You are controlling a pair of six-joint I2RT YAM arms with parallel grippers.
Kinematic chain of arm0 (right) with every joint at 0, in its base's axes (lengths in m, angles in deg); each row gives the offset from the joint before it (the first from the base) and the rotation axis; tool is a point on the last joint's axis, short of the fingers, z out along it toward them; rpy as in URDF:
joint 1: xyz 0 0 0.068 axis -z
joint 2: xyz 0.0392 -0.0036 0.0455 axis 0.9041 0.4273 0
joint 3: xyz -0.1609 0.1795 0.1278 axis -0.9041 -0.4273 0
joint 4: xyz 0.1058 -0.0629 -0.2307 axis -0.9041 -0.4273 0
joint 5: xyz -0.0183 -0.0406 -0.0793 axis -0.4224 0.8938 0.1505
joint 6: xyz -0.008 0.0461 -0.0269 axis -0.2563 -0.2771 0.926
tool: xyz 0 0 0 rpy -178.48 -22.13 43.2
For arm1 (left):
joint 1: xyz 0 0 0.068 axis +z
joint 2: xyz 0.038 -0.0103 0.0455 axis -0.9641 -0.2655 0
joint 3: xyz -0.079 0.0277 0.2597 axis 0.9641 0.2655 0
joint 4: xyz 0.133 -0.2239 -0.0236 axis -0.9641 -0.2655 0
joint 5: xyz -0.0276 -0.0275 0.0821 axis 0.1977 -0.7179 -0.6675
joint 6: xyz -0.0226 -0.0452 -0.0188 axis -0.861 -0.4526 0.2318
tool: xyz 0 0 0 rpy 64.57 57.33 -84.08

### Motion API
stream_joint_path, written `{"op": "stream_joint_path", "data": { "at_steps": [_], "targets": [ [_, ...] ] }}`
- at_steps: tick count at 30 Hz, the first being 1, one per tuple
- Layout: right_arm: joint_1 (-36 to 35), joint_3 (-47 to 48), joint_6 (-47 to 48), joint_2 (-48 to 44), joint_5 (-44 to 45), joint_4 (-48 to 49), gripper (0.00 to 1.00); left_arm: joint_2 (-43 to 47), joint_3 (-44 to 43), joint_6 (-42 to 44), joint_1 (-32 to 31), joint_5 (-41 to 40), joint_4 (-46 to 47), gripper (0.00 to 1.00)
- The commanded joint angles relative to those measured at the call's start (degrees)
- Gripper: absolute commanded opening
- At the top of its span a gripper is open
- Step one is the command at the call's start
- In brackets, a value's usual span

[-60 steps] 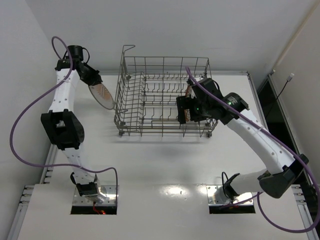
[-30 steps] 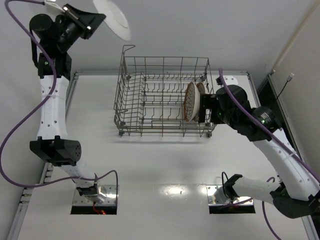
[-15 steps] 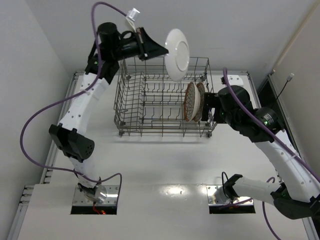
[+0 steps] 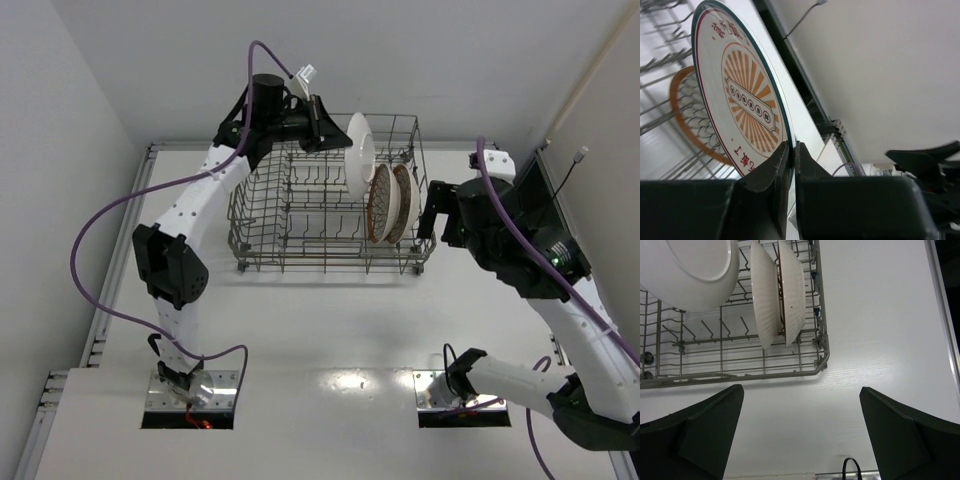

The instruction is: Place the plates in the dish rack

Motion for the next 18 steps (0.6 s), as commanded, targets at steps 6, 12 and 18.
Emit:
{"op": "stream_joint_path", "data": {
  "at_steps": [6, 12, 18],
  "targets": [
    [0.20, -0.55, -0.97, -0.81, 3.88, 0.69, 1.00, -0.56, 1.70, 2.11, -0.86, -9.04, -3.45, 0.00],
    [0.20, -0.55, -0.97, -0.81, 4.41, 0.69, 1.00, -2.40, 2.40, 0.70, -2.18, -10.37, -1.08, 0.00],
    [0.20, -0.02, -0.97, -0.29, 3.88, 0.69, 1.00, 0.23, 8.29, -3.25, -3.24, -11.59, 4.81, 0.00]
  ]
}}
